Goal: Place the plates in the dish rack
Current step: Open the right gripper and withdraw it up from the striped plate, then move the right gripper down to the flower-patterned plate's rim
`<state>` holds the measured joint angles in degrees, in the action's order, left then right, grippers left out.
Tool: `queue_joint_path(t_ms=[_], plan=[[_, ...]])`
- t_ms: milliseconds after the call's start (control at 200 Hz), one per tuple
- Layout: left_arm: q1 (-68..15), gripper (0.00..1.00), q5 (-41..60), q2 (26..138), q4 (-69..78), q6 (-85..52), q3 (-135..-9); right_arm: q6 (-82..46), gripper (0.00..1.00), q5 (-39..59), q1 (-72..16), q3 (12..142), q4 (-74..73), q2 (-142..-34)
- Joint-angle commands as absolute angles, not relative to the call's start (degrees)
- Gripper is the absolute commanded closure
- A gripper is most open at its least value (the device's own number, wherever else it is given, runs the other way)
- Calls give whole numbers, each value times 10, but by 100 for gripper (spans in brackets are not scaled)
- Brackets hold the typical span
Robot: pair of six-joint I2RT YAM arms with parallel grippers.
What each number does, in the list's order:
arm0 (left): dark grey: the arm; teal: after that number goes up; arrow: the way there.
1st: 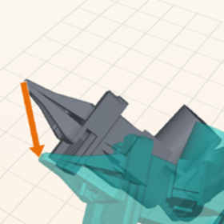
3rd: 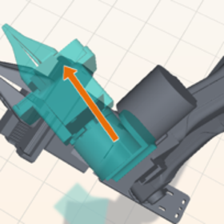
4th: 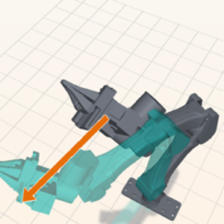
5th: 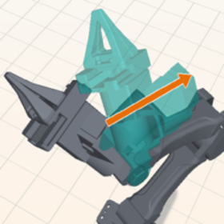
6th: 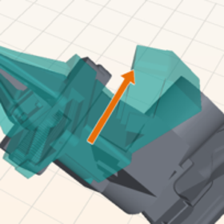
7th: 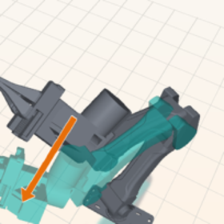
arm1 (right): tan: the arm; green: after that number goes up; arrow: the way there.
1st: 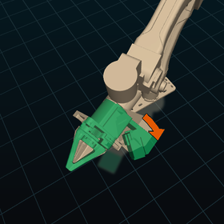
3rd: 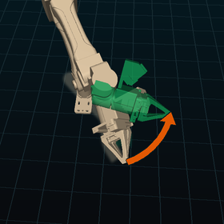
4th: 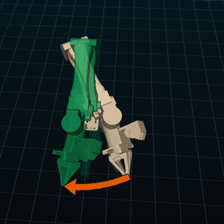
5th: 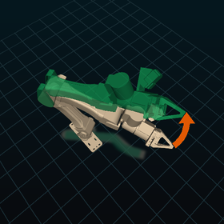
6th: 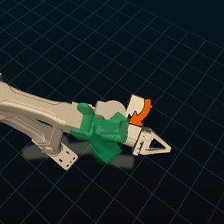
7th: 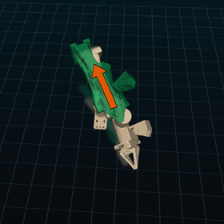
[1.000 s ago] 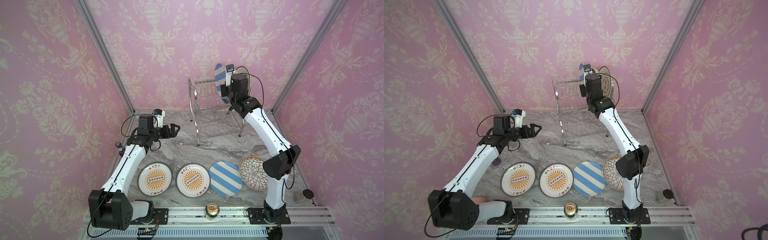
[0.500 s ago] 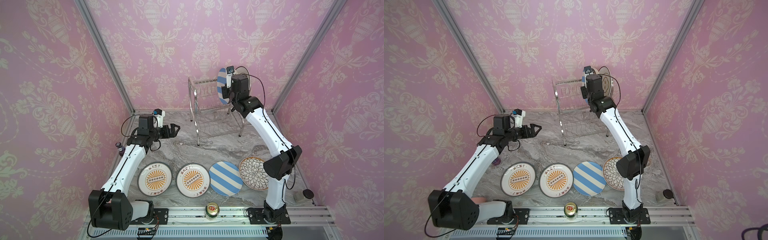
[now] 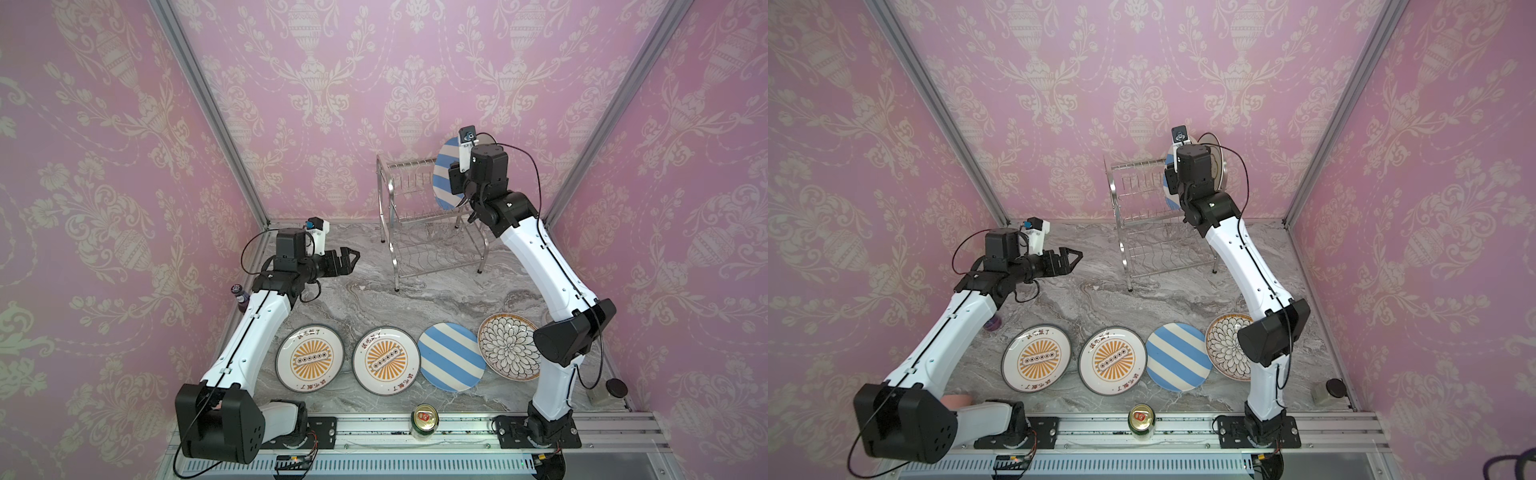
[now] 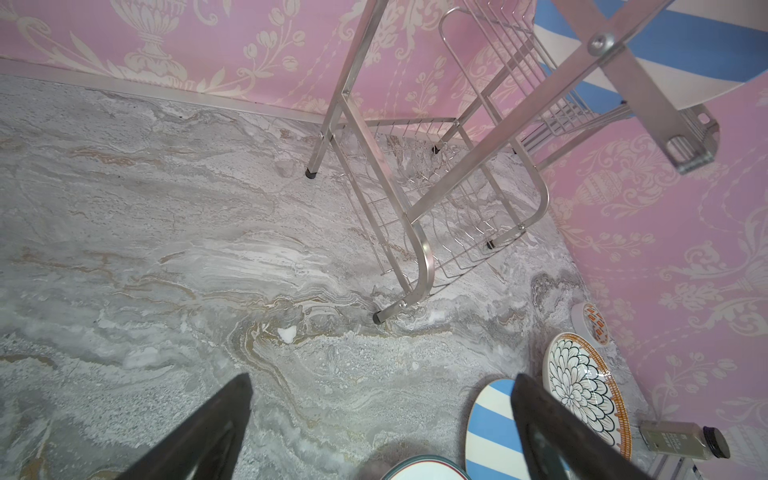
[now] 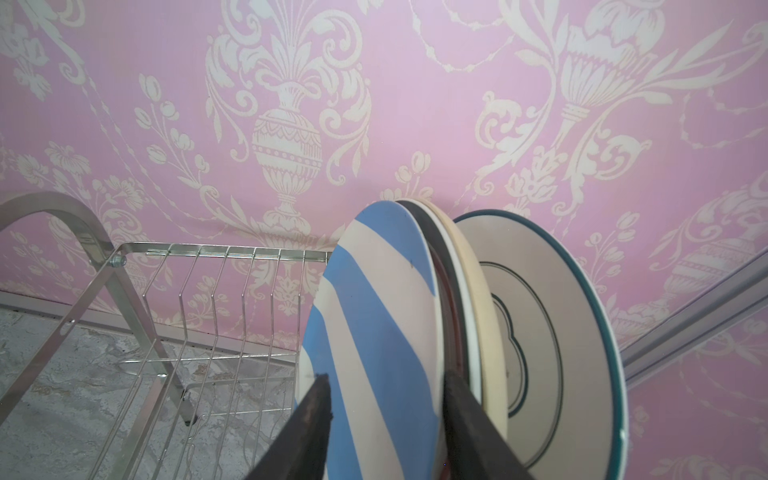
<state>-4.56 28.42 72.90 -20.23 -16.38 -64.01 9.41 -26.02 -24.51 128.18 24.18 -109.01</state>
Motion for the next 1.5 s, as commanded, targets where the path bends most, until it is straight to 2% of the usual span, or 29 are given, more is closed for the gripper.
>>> queue_joint_path(t_ms=[0,285,485,676,951,1136,1336,1496], plan=[[-41,1,287,712,-199,-165,-636,100,46,-285,-251,1296,260,-1052],[-42,1,280,709,-202,-169,-640,107,33,-297,-266,1288,291,-1008],[-48,1,273,698,-184,-173,-628,57,23,-257,-270,1236,356,-933],[-78,1,277,711,-172,-171,-617,-20,19,-253,-266,1047,392,-794],[-137,1,269,728,-96,-169,-563,-218,19,-244,-251,750,489,-599],[-206,1,249,748,-81,-121,-554,-322,17,-205,-238,576,512,-542],[-250,1,260,779,-68,-110,-540,-410,17,-110,-213,421,409,-504],[-275,1,266,788,-26,-136,-518,-435,16,-59,-184,340,316,-529]])
